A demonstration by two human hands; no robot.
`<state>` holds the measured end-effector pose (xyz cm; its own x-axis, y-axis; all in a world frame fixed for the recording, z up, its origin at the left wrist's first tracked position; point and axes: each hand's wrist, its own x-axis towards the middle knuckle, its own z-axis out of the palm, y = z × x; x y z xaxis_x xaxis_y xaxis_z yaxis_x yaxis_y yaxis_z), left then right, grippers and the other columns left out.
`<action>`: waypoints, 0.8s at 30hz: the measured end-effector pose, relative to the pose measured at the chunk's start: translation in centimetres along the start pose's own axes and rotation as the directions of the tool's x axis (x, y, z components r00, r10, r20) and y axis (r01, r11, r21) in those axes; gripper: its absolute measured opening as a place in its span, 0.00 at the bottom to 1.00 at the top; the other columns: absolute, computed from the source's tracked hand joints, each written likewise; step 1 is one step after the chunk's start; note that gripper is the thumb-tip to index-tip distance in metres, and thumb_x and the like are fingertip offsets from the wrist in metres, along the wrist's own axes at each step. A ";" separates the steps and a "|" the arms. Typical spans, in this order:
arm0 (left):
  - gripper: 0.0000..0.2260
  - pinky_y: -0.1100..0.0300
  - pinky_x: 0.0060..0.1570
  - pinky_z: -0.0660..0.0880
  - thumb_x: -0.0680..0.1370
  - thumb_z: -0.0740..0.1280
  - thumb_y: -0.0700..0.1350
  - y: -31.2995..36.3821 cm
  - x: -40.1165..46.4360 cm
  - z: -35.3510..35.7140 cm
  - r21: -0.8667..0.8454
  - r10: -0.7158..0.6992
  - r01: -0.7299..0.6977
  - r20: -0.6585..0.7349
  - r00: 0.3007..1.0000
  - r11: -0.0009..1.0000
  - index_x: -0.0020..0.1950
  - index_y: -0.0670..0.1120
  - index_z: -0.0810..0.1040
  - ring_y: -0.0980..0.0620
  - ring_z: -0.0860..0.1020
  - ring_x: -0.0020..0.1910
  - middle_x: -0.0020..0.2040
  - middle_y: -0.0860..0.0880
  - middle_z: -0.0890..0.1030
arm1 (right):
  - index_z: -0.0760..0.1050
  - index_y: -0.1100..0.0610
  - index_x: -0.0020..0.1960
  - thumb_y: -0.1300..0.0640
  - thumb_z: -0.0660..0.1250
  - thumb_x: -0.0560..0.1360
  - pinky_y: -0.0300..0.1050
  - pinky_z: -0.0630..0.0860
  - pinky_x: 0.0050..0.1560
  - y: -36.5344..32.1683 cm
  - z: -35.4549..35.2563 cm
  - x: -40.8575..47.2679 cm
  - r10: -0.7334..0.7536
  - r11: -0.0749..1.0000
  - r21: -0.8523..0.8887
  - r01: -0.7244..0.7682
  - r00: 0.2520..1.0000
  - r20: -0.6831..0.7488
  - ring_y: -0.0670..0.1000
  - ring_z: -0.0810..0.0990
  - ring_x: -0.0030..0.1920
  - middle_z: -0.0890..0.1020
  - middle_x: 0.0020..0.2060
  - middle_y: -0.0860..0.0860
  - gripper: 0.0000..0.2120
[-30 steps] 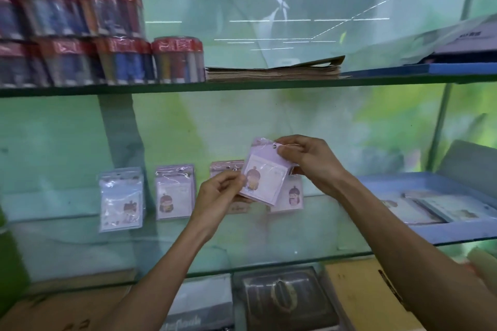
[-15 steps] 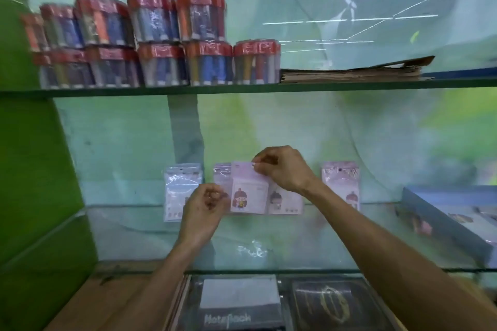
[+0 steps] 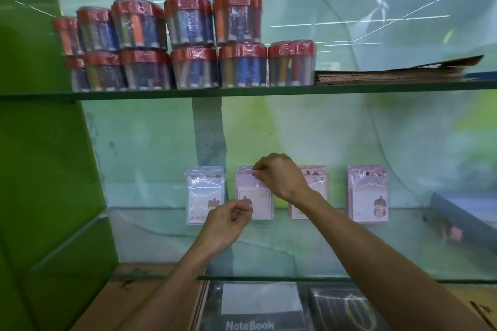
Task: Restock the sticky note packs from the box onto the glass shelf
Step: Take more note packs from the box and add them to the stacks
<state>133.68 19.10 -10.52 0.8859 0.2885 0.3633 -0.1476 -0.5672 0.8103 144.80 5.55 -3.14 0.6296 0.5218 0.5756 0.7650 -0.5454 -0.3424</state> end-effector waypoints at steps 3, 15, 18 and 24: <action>0.07 0.73 0.48 0.73 0.78 0.68 0.44 -0.3 0.4 0.4 0.036 -0.003 0.002 0.016 1.000 0.999 0.56 0.49 0.80 0.61 0.79 0.48 0.51 0.54 0.83 | 0.81 0.55 0.57 0.55 0.67 0.76 0.51 0.74 0.57 0.2 -0.3 -0.2 -0.031 0.999 -0.041 0.030 0.999 -0.031 0.57 0.75 0.58 0.81 0.55 0.56 0.11; 0.05 0.59 0.30 0.72 0.80 0.66 0.39 6.7 1.4 8.2 -0.353 0.162 -0.157 -0.017 0.987 0.922 0.48 0.45 0.81 0.52 0.77 0.29 0.36 0.48 0.83 | 0.82 0.53 0.45 0.57 0.68 0.76 0.31 0.71 0.40 7.1 -10.3 -9.2 0.171 0.931 0.358 -0.065 0.947 -0.272 0.41 0.78 0.41 0.84 0.42 0.43 0.04; 0.05 0.62 0.29 0.72 0.80 0.66 0.41 9.5 1.6 11.7 -0.429 0.181 -0.162 0.004 0.983 0.889 0.48 0.43 0.81 0.52 0.76 0.29 0.35 0.49 0.82 | 0.82 0.52 0.45 0.55 0.68 0.76 0.35 0.74 0.41 10.4 -12.9 -12.5 0.247 0.915 0.382 -0.125 0.925 -0.289 0.43 0.80 0.40 0.84 0.41 0.43 0.04; 0.05 0.60 0.30 0.73 0.80 0.65 0.41 13.9 1.8 18.9 -0.483 0.232 -0.168 0.076 0.970 0.859 0.49 0.44 0.81 0.53 0.77 0.30 0.35 0.50 0.83 | 0.81 0.52 0.47 0.56 0.68 0.77 0.28 0.72 0.39 16.6 -18.4 -17.5 0.332 0.922 0.299 -0.244 0.896 -0.293 0.37 0.80 0.40 0.84 0.39 0.43 0.04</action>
<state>141.55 -2.87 -7.25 0.8582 0.0895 0.5055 -0.4880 -0.1634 0.8574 144.01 -24.67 -5.27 0.7789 0.0940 0.6200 0.5925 -0.4342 -0.6786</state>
